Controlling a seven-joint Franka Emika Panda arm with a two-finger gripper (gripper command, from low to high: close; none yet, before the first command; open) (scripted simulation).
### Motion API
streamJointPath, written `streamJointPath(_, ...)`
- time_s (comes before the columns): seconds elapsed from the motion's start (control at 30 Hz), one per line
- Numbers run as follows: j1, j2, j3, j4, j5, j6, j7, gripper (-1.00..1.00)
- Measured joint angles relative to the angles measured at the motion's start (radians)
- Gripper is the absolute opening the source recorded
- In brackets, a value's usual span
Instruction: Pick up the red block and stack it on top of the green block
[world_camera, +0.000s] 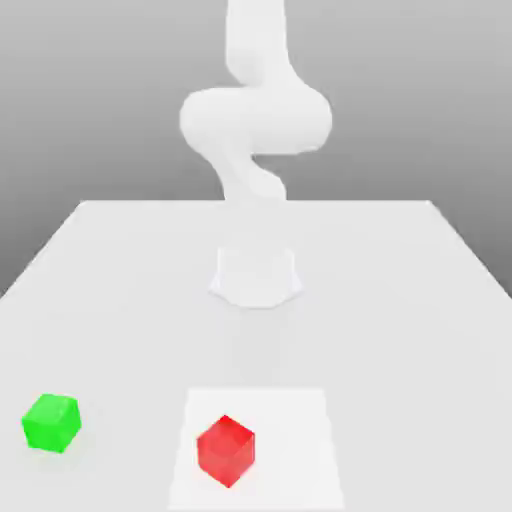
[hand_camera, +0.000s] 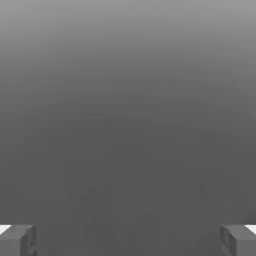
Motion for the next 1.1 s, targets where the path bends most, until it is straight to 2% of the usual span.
streamJointPath(0.33,0.155,0.371,-0.176,-0.115,0.089,0.163,-0.446,0.0)
streamJointPath(0.53,0.2,0.59,-0.23,-0.183,0.137,0.258,-0.706,0.0)
streamJointPath(0.77,0.185,0.827,-0.241,-0.261,0.1,0.38,-0.934,0.0)
streamJointPath(0.93,0.127,0.995,-0.163,-0.244,0.191,0.51,-1.03,0.0)
streamJointPath(0.97,0.108,1.029,-0.14,-0.239,0.212,0.537,-1.046,-1.0)
streamJointPath(1.1,0.108,1.028,-0.14,-0.239,0.212,0.535,-1.046,-1.0)
